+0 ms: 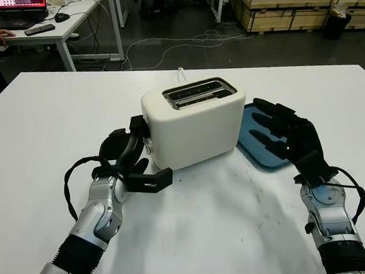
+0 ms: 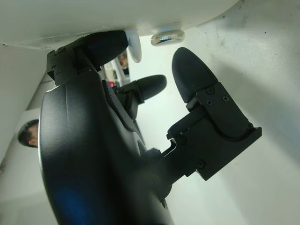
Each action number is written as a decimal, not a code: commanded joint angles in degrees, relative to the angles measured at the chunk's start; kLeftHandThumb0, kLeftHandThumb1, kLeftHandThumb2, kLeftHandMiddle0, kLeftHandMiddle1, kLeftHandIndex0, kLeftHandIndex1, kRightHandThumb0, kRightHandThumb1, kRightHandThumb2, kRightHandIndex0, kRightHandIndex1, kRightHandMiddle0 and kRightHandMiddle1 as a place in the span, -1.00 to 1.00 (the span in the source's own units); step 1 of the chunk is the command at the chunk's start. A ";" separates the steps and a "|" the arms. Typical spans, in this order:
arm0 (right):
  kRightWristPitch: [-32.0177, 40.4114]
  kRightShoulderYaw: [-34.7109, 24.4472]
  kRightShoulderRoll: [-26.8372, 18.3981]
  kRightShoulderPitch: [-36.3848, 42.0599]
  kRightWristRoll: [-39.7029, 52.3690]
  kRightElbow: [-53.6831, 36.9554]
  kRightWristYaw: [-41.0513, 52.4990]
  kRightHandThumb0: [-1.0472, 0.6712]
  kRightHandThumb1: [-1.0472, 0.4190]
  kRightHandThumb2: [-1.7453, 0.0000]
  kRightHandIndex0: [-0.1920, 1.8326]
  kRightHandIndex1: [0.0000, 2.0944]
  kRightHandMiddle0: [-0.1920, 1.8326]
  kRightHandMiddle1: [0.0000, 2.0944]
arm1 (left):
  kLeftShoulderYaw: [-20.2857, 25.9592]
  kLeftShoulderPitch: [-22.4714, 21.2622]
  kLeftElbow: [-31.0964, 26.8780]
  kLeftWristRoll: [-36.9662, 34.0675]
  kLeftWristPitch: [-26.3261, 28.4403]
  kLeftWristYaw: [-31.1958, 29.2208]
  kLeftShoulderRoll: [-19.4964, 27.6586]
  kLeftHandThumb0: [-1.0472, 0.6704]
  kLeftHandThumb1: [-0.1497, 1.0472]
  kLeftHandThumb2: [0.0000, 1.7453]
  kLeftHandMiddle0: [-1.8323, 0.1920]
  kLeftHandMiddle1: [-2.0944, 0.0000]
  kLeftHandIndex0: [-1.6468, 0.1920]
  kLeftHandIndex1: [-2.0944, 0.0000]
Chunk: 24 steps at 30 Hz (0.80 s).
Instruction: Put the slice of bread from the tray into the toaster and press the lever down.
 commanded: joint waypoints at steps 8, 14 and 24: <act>-0.02 0.15 -0.05 -1.17 -1.35 0.04 -1.04 -0.39 -0.83 0.90 -0.14 -0.99 -0.17 -0.99 | 2.60 6.34 11.60 -16.36 -17.39 -0.61 -2.02 -0.63 0.07 0.96 0.78 -0.67 0.78 -0.65; -0.03 0.19 -0.11 -1.23 -1.31 0.03 -0.95 -0.38 -0.83 0.90 -0.14 -1.00 -0.17 -1.00 | 3.39 7.05 13.61 -19.89 -16.89 0.20 -3.85 -0.63 0.21 0.91 0.51 -0.67 0.79 -0.66; 0.41 0.20 -0.11 -0.99 -1.26 -0.65 -0.88 -0.40 -0.83 0.89 -0.15 -1.00 -0.18 -1.00 | 3.05 7.05 13.33 -18.43 -20.46 5.59 -3.19 -0.59 0.18 0.95 0.51 -0.67 0.79 -0.67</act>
